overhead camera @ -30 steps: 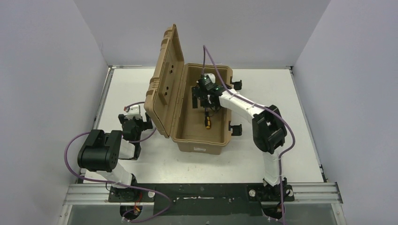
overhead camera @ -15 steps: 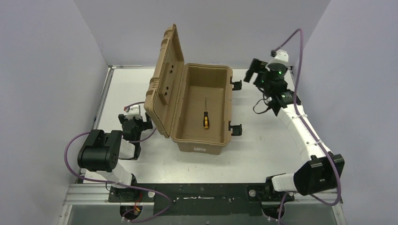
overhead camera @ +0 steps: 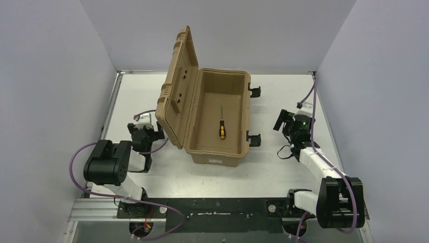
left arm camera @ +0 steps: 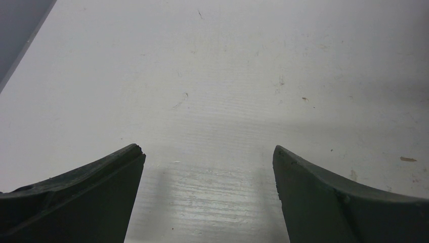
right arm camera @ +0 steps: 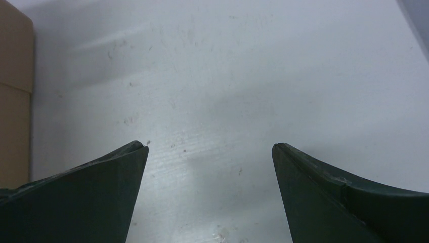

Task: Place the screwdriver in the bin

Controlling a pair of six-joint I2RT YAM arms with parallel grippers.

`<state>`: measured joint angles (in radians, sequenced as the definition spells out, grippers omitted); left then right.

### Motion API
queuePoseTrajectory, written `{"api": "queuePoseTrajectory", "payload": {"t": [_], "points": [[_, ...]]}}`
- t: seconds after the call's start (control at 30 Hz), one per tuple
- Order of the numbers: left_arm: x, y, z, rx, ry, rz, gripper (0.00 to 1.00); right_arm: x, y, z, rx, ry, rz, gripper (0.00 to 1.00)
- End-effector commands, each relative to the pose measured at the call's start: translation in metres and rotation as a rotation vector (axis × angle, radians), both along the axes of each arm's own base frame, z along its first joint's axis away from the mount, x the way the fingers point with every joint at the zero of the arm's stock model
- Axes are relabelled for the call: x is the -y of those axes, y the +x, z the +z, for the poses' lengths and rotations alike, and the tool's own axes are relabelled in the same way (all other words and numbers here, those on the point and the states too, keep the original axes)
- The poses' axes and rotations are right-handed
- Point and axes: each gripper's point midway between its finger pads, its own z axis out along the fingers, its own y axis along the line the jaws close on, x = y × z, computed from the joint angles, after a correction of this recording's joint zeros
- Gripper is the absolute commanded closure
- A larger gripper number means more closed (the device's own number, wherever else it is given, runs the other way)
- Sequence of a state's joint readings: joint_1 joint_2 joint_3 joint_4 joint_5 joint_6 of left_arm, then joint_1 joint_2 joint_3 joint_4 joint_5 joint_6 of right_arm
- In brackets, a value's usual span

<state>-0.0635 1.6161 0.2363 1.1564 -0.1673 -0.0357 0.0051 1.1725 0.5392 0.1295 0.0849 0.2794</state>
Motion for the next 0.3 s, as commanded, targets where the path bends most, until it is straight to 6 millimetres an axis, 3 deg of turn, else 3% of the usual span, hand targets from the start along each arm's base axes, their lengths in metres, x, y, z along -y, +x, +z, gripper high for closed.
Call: {"api": "queuePoseTrajectory", "payload": {"t": [0.0,0.27], "points": [[-0.0006,0.0108,0.02,0.076,0.003,-0.002,0.03,-0.0042,0.0134,0.0157,0.175,0.02,0.02,0.0],[-0.0003,0.0109,0.0196,0.074,0.002,-0.004,0.03,-0.0053,0.0086,0.0096,0.188,0.034,0.017,0.0]]}}
